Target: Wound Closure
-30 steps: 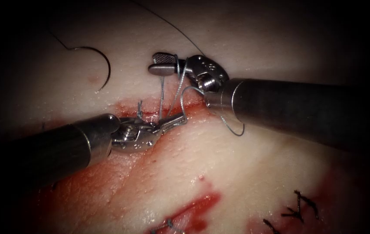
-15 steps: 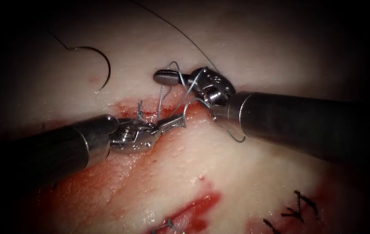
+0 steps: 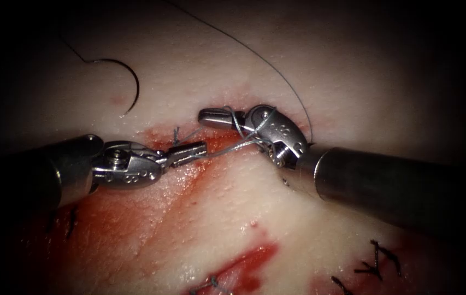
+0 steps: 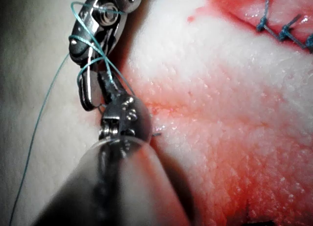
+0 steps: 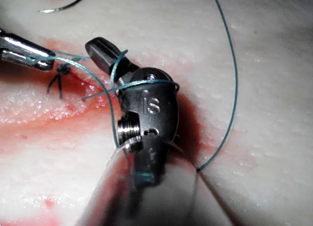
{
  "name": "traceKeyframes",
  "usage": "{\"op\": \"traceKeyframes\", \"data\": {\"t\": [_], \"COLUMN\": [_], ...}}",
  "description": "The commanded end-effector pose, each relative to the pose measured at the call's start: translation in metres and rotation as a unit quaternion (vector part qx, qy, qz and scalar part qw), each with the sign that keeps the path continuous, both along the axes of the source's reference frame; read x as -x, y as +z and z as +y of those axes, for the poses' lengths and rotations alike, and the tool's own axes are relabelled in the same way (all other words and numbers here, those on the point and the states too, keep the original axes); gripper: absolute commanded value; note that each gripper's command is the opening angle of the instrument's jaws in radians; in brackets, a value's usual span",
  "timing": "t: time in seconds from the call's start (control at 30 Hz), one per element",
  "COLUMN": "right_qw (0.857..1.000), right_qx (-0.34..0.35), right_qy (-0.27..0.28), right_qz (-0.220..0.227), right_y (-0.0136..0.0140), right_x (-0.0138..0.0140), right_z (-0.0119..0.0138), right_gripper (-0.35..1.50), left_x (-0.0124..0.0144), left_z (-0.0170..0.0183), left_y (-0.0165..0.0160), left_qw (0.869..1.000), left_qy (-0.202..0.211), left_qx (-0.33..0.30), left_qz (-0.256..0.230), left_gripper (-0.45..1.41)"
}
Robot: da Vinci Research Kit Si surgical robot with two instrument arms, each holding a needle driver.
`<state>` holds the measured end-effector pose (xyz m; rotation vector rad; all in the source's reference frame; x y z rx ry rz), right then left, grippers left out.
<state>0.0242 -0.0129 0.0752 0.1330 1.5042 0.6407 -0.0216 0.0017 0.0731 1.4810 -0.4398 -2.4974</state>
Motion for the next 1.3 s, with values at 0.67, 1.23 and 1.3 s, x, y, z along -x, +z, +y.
{"op": "traceKeyframes", "data": {"t": [0.67,1.23,1.3], "right_qw": [0.964,0.932,0.928], "right_qx": [0.086,0.157,0.161], "right_qy": [-0.06,-0.121,-0.131], "right_qz": [-0.243,-0.302,-0.308], "right_y": [-0.0044,-0.0054,-0.0058], "right_x": [-0.0021,-0.004,-0.004], "right_z": [-0.0058,-0.0089,-0.01], "right_gripper": [-0.35,-0.35,-0.35], "left_x": [-0.0022,-0.0018,-0.002], "left_z": [0.0134,0.0258,0.0273], "left_y": [-0.0006,0.0054,0.0054], "left_qw": [0.994,0.957,0.946], "left_qy": [-0.091,-0.209,-0.239], "left_qx": [0.033,0.158,0.171], "left_qz": [0.046,0.123,0.135], "left_gripper": [-0.45,-0.45,-0.45]}}
